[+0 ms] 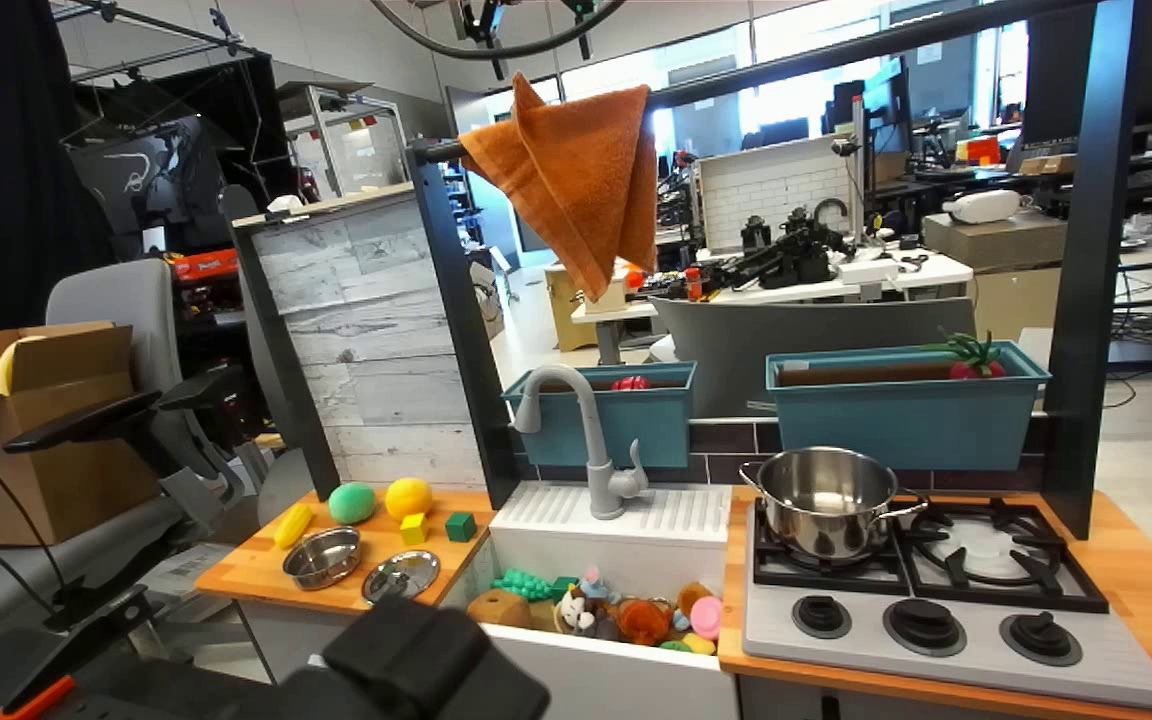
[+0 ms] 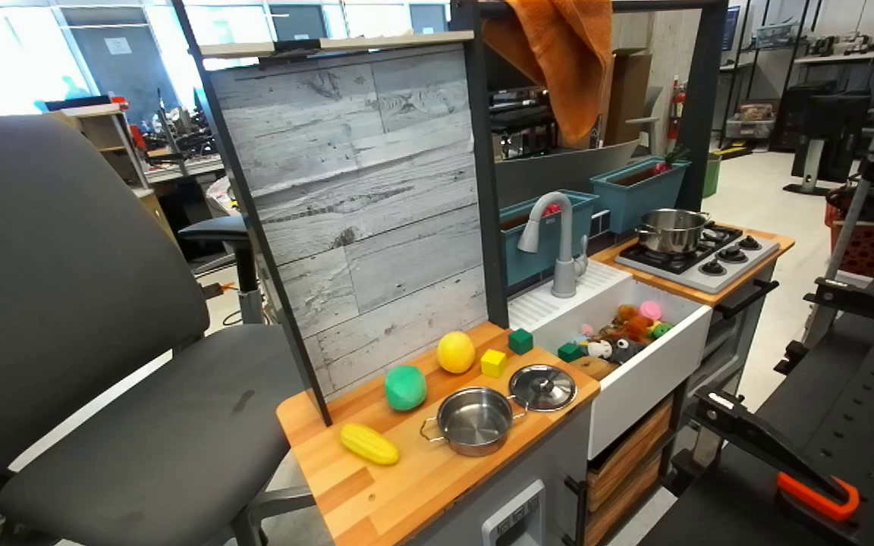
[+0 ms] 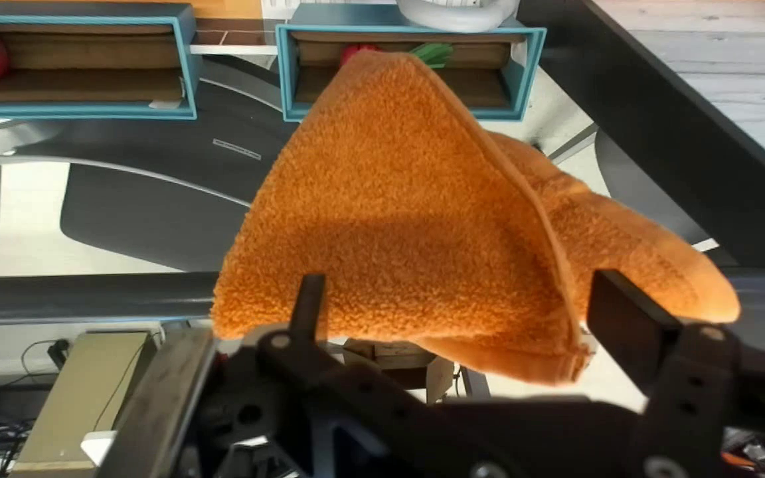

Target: Remove the brown towel from the black railing and put it on the stove

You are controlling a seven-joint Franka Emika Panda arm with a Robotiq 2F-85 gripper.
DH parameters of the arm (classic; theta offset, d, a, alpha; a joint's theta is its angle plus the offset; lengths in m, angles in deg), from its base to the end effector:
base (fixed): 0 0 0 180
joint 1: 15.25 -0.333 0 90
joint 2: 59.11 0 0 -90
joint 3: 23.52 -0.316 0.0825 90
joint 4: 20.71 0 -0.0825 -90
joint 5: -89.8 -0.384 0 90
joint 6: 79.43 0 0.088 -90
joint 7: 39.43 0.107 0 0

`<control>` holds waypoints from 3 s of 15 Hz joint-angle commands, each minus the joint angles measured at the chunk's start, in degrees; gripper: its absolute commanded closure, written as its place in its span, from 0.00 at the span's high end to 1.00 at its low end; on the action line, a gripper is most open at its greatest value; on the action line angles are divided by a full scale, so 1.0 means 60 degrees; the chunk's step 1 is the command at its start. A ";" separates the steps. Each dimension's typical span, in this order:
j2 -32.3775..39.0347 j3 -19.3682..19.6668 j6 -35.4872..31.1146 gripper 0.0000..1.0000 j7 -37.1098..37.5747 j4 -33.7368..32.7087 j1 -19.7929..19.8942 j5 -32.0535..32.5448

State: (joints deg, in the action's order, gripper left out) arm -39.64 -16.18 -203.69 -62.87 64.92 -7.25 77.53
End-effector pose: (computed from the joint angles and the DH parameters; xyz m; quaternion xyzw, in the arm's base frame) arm 0.6741 -0.1632 0.5130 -0.9824 -0.0321 -0.1834 0.0170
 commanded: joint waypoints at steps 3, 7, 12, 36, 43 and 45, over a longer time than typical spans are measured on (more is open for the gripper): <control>0.2198 -0.0479 0.1642 1.00 0.1089 -0.3254 0.0483 0.0136; 0.3479 -0.0596 0.2557 0.75 0.1672 -0.4930 0.0611 0.0262; 0.4328 -0.0775 0.3931 0.42 0.1885 -0.6638 0.0867 0.0200; 0.3773 0.0115 0.5152 0.00 -0.0827 -0.2536 0.0449 0.4930; 0.5292 0.0096 0.4196 0.00 0.0649 -0.2562 -0.0041 0.5402; 0.5641 0.0153 0.3800 0.00 0.1081 -0.2580 -0.0199 0.5507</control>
State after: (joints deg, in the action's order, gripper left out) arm -8.43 -15.50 -178.53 -60.02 50.31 -7.04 108.09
